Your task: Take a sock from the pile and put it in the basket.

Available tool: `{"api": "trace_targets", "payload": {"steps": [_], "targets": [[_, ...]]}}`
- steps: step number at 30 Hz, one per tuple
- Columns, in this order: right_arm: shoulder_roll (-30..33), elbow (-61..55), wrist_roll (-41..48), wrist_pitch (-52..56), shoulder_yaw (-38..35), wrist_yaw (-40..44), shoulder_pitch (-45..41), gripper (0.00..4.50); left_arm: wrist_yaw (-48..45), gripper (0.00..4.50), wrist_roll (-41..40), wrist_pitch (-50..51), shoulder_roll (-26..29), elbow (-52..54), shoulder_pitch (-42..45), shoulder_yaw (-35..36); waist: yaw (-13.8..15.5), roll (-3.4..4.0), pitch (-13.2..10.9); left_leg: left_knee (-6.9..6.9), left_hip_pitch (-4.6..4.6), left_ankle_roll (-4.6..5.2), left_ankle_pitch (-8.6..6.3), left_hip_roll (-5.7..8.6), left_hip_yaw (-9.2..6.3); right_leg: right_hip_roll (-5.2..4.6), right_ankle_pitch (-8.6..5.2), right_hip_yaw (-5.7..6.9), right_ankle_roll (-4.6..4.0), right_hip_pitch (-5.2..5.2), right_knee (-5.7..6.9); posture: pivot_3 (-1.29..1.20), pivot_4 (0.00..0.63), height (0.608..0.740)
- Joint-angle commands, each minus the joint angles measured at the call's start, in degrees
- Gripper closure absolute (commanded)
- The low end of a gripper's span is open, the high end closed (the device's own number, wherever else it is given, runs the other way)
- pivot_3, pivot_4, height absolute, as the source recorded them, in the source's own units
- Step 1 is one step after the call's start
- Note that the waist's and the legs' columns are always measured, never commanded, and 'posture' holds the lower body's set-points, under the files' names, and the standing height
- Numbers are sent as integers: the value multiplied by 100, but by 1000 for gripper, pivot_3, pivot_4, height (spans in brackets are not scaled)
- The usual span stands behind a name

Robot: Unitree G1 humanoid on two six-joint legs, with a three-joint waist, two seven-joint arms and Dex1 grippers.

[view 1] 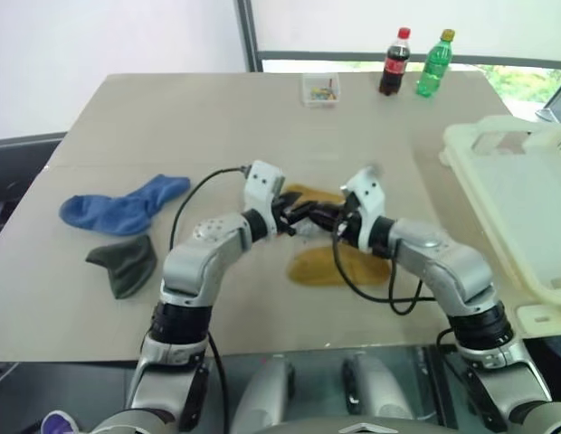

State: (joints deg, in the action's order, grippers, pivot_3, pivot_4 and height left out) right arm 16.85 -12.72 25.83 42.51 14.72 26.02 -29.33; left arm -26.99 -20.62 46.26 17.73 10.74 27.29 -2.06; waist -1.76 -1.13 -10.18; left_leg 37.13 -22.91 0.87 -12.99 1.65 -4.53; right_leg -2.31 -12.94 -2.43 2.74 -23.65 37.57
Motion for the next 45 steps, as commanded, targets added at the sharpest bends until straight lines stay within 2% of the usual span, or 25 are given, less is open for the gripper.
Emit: {"api": "trace_targets", "payload": {"steps": [1, 6, 8, 11, 12, 13, 14, 16, 17, 23, 32, 35, 37, 38, 39, 40, 41, 43, 44, 45], "targets": [[591, 778, -779, -246, -675, -534, 26, 4028, 239, 2220, 317, -113, 545, 231, -248, 395, 0, 0, 0, -1, 0, 0, 0, 1, -1, -2, 0, 0, 0, 0, 1, 0, 150, 740], [614, 961, -839, -690, -497, -563, 3, 4028, 642, 2220, 371, -54, 581, 74, -300, 526, -7, 0, 0, -2, 2, 0, 0, 0, -1, -1, 0, 2, 0, 0, 2, 0, 150, 740], [534, 756, -403, -705, -667, -312, 25, 4028, 587, 2220, 220, -119, 566, 87, -294, 631, -7, 0, 0, -2, 1, 0, 0, 1, -1, -1, 0, 3, 0, 0, 2, 0, 150, 740], [584, 441, -74, -795, -780, -28, 142, 4057, 414, 1440, 48, -213, 621, 165, -320, 640, -11, 0, 0, -2, 1, 0, 0, 0, -1, -1, 0, 2, 0, 0, 2, 0, 150, 740], [620, 378, -24, -804, -779, 21, 181, 3138, 388, 970, 0, -275, 626, 161, -317, 633, -13, 1, 0, -2, 1, 0, 0, 0, -1, -1, 0, 2, 0, 0, 2, 0, 150, 740], [646, 320, 15, -808, -777, 54, 216, 2753, 333, 390, -57, -330, 637, 167, -317, 616, -13, 0, 0, -3, 1, 0, 0, 0, -1, -1, 0, 2, 0, 0, 2, 0, 150, 740], [649, 286, 23, -814, -786, 55, 242, 2298, 317, 0, -82, -363, 637, 158, -308, 606, 2, 0, 0, -3, 1, 0, 0, 0, -1, -1, 0, 3, 0, 0, 1, 0, 150, 740], [633, 253, -63, -850, -821, 10, 280, 1291, 336, 0, -48, -400, 644, 83, -282, 575, 24, 0, 0, -2, 1, 1, 0, 5, -1, -6, 0, 5, 0, 0, 1, 0, 150, 740], [633, 254, -108, -855, -840, 31, 297, 964, 350, 0, -13, -406, 639, 37, -258, 571, 24, 0, 0, -2, 1, 1, 0, 4, 0, -5, -1, 5, 0, 0, 0, 0, 150, 740], [658, 453, -522, -875, -832, 43, 332, 964, 402, 0, 68, -180, 687, -77, -202, 617, -24, 1, 0, -6, 4, 0, 0, -1, 5, 0, -1, 0, 0, 0, 2, 0, 150, 740], [257, 2115, -1355, -1113, -517, -54, -65, 964, 751, 0, 277, 557, 729, -582, -231, 558, -46, 1, 1, -6, 7, 0, 0, 1, 6, 0, 0, -1, 0, -2, 7, 0, 150, 740], [215, 2469, -1511, -1228, -461, 76, -174, 1742, 790, 732, 236, 684, 648, -660, -188, 599, -46, 1, 3, -5, 16, 0, 0, 1, 9, -1, 0, -4, 0, 4, 7, 0, 150, 740], [208, 2518, -1558, -1257, -467, 139, -214, 2750, 868, 1691, 132, 789, 535, -613, -152, 779, -44, 0, 3, -4, 19, 0, 0, 1, 8, -1, 0, -3, 0, 7, 9, 0, 150, 740], [212, 2512, -1567, -1257, -478, 160, -221, 2913, 926, 1869, 100, 812, 492, -584, -140, 894, -39, 0, 3, -4, 19, 0, 0, 1, 7, -1, 0, -3, 0, 8, 9, 0, 150, 740], [214, 2500, -1575, -1259, -494, 173, -217, 3649, 970, 2599, 82, 826, 456, -541, -142, 996, -39, 0, 3, -2, 19, 0, 0, 1, 6, -2, 0, -3, 1, 8, 9, 0, 150, 740], [218, 2487, -1581, -1258, -507, 183, -213, 3858, 1071, 2795, 64, 764, 388, -495, -132, 1172, -37, 0, 3, -2, 19, 0, 0, 1, 6, -2, 0, -3, 1, 8, 9, 0, 150, 740], [225, 2472, -1584, -1259, -520, 196, -209, 4328, 1238, 3244, 27, 665, 287, -449, -91, 1417, -33, 0, 3, -1, 18, 0, 0, 1, 5, -2, 0, -2, 1, 8, 9, 0, 150, 740], [234, 2448, -1600, -1264, -534, 221, -200, 4500, 1580, 4228, -59, 423, 94, -372, 39, 1913, -32, -1, 3, 0, 16, 0, 0, 2, 5, -4, 1, -2, 1, 8, 9, 0, 150, 740], [235, 2429, -1609, -1265, -536, 234, -193, 4500, 1761, 4427, -83, 278, 28, -357, 123, 2152, -28, -2, 3, 0, 16, 0, 0, 2, 4, -4, 1, -2, 1, 7, 9, 0, 150, 740], [233, 2399, -1611, -1267, -532, 258, -183, 4500, 1887, 4427, -119, 147, -6, -342, 204, 2362, -24, -3, 2, 0, 15, -1, 0, 1, 3, -5, 1, 0, 1, 7, 9, 0, 150, 740]]}}
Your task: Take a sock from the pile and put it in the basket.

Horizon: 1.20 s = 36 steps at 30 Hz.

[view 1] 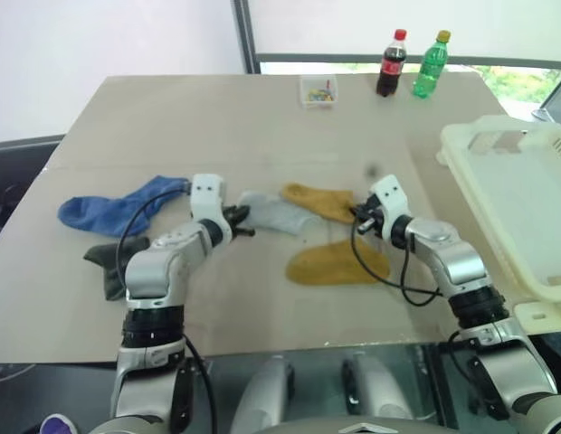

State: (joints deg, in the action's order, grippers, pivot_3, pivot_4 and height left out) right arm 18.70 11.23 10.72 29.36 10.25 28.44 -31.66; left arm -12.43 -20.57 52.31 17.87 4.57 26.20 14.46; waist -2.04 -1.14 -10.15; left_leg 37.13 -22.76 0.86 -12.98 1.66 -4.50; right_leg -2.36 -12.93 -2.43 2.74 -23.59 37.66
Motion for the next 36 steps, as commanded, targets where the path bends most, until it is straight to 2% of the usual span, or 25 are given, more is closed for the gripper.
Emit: {"api": "trace_targets", "payload": {"steps": [1, 3, 8, 11, 14, 21, 25, 31, 36], "targets": [[43, -31, -98, 55, -78, 40, 61, 4500, 559, 4427, -89, -699, -29, 292, 377, 871, 6, -1, -1, 0, -2, 0, 0, 0, -3, 0, 0, 3, 0, 0, 0, 0, 150, 740], [45, -83, -109, 31, -49, 101, 74, 4500, 802, 4427, 0, -1048, -11, 290, 475, 1098, 9, -2, -1, 0, -2, -1, 0, 0, -4, 0, 0, 4, -1, -1, -1, 0, 150, 740], [92, -494, -49, -262, 180, 676, 241, 4500, 1339, 4427, 294, -925, 186, 149, 328, 1305, 6, -2, -1, -3, -3, -1, -1, 7, 0, -8, 1, 2, 0, 0, -3, 0, 150, 740], [158, -607, -158, -351, 286, 862, 303, 4500, 1121, 3475, 62, -858, 137, 349, 209, 1204, -1, -2, -1, -9, -5, -1, -1, 7, 0, -8, 0, 3, 1, -3, -5, 0, 150, 740], [210, -681, -151, -428, 248, 996, 325, 4500, 711, 2199, -531, -577, -12, 690, 240, 1128, 16, -4, -2, -8, -7, -2, -1, 6, -5, -8, 1, 8, 0, -4, -4, 0, 150, 740], [287, -726, -200, -495, 148, 1105, 342, 4500, -760, 2199, -1863, 656, 237, 1428, -33, 105, -1, -3, -3, -8, -11, -2, -1, 7, -4, -9, 0, 8, 0, -4, -6, 0, 150, 740], [288, -777, -228, -478, 120, 1071, 371, 4500, -836, 2199, -1669, 937, 483, 1132, -5, -447, -23, -2, -4, -9, -8, -1, 0, 6, -4, -4, -1, 8, 0, -5, -4, 0, 150, 740], [367, -885, -271, -470, 42, 1030, 464, 4500, -391, 2199, -1091, 692, 480, 549, 100, -568, -18, -2, -4, -9, -5, -1, 0, 4, -4, 0, -1, 6, -1, -5, -3, 0, 150, 740], [447, -915, -295, -507, 26, 1051, 528, 4500, -482, 2199, -1096, 878, 367, 540, -24, -699, 5, -2, -4, -9, -10, -1, 0, 7, -4, -8, -1, 6, 0, -5, -9, 0, 150, 740]]}}
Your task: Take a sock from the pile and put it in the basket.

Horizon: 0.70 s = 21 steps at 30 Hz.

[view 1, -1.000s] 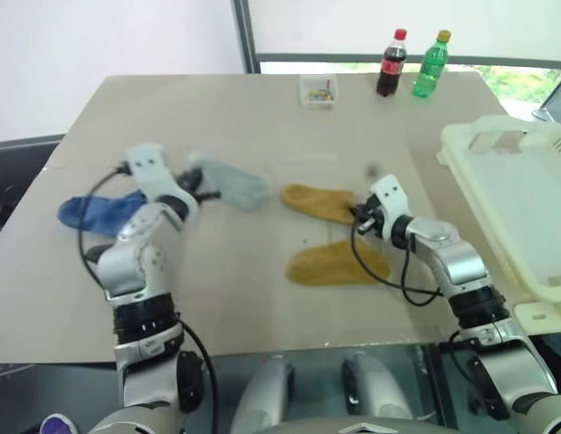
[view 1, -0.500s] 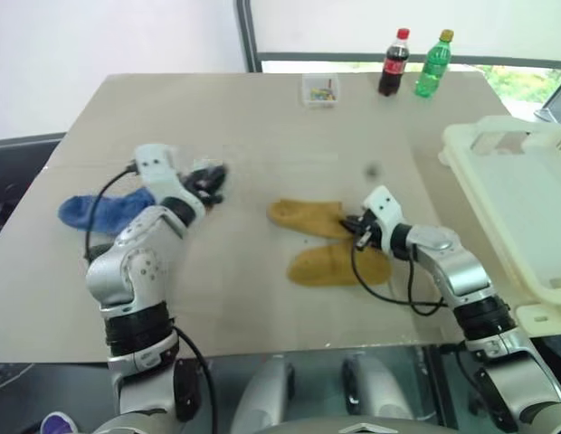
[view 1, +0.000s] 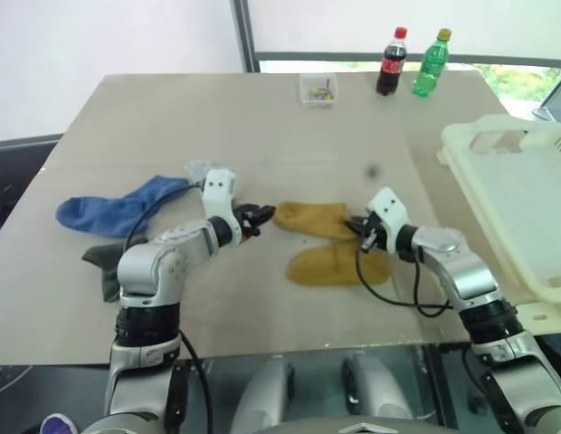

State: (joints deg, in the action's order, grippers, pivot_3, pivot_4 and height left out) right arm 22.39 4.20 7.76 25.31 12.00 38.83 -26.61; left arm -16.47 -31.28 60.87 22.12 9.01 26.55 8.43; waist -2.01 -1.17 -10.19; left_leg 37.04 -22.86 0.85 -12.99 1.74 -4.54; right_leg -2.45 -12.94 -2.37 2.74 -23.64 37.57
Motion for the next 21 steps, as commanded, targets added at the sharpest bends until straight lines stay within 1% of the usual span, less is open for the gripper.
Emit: {"api": "trace_targets", "payload": {"steps": [1, 5, 6, 8, 9, 11, 12, 14, 16, 18, 21], "targets": [[82, -210, -5, -111, -142, 22, 26, 4500, -96, 2199, -53, 50, -119, 61, -62, -121, 7, 0, 0, 0, 0, 0, 0, 0, 0, 0, 0, 0, 0, 0, 0, 0, 150, 740], [123, -49, -77, -236, -85, 82, -32, 4500, -146, 2199, -144, 200, -395, -80, -5, -223, 21, 0, 0, 0, 0, 0, 0, 0, -2, 0, 0, 2, 0, 0, 2, 0, 150, 740], [134, 30, -95, -273, -82, 115, -72, 4500, -115, 2431, -111, 205, -460, -134, 12, -251, 24, 0, 0, 0, 1, 0, 0, 0, -2, 0, 0, 2, 0, 1, 1, 0, 150, 740], [169, 161, -136, -357, -71, 190, -143, 4500, -91, 3043, -35, 180, -534, -205, 24, -307, 20, 0, 0, 1, 1, 0, 0, 0, -1, 0, 0, 2, 0, 1, 1, 0, 150, 740], [206, 210, -151, -411, -52, 270, -176, 4500, -103, 3521, -17, 134, -579, -228, 28, -329, 20, 0, 0, 1, 2, 0, 0, 0, 0, 0, 0, 1, 0, 1, 2, 0, 150, 740], [248, 277, -170, -484, -47, 355, -235, 4500, -127, 4254, -30, 42, -675, -246, 43, -310, 18, 0, 0, 1, 2, 0, 0, 0, 1, 0, 0, 1, 0, 1, 2, 0, 150, 740], [281, 248, -148, -497, -73, 406, -267, 4500, -194, 4404, -175, 57, -743, -184, 47, -213, 23, 0, 0, 1, 2, 0, 0, 0, 1, 0, 0, 1, 0, 1, 2, 0, 150, 740], [346, 67, -19, -452, -177, 526, -291, 4500, -351, 4404, -525, 155, -841, 43, 29, 12, 25, 0, 0, 1, 0, 0, 0, 0, -1, 0, 0, 2, 0, 1, 1, 0, 150, 740], [425, -341, 288, -246, -399, 664, -264, 4500, -524, 4404, -969, 360, -827, 413, -45, 250, 20, 0, -2, 1, -3, 0, 0, 0, -1, -1, 0, 2, 0, 0, 0, 0, 150, 740], [574, -887, 600, 90, -611, 799, -170, 4500, -610, 4404, -1450, 670, -752, 755, -145, 530, 7, 1, -3, 0, -5, 0, 0, -2, -1, -1, 0, 1, 0, -3, -1, 0, 150, 740], [893, -1947, 1078, 747, -909, 869, 213, 4500, -618, 4404, -2179, 1269, -561, 1272, -395, 889, 2, 1, -4, -4, -5, 0, 0, -4, -3, -2, -1, 2, 1, -3, -3, 0, 150, 740]]}}
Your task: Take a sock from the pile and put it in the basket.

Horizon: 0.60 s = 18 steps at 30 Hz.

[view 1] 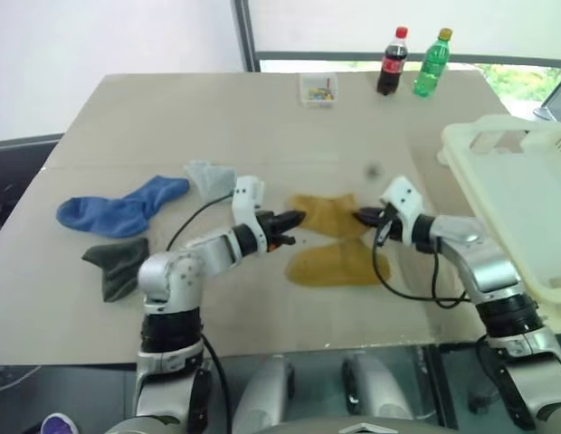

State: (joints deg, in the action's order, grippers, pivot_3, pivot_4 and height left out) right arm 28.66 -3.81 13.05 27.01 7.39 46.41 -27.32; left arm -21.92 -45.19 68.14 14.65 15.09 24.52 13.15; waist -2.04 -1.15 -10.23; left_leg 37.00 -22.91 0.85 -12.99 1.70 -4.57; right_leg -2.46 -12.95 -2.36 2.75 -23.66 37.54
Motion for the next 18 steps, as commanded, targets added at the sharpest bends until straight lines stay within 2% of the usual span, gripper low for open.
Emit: {"api": "trace_targets", "payload": {"steps": [1, 6, 9, 18], "targets": [[341, -1410, 662, 758, -518, 78, 403, 4500, -22, 4404, -970, 684, 229, 789, -265, 490, 5, -1, 1, -4, -1, 0, 0, 0, -4, 0, -1, 3, 0, 0, -3, 0, 150, 740], [650, -2371, 1007, 1436, -805, -151, 1053, 4500, 230, 4404, -1949, 1320, 359, 1224, -701, 779, 29, -1, 1, -8, 1, 1, 0, 2, -5, -5, -2, 5, 1, 6, -13, 0, 150, 740], [691, -2609, 1146, 1714, -883, -318, 1214, 4500, 413, 4404, -2146, 1374, 417, 1255, -825, 727, 39, -1, 1, -5, 1, 1, 0, 2, -2, -6, -2, 3, 2, 6, -14, 0, 150, 740], [767, -2568, 810, 1622, -443, -619, 1857, 4500, 490, 4404, -1296, 656, 461, 891, -1090, -180, 136, -2, 1, -2, 4, 0, 1, 0, 8, 0, -5, -5, -2, 8, -19, 0, 150, 740]]}}
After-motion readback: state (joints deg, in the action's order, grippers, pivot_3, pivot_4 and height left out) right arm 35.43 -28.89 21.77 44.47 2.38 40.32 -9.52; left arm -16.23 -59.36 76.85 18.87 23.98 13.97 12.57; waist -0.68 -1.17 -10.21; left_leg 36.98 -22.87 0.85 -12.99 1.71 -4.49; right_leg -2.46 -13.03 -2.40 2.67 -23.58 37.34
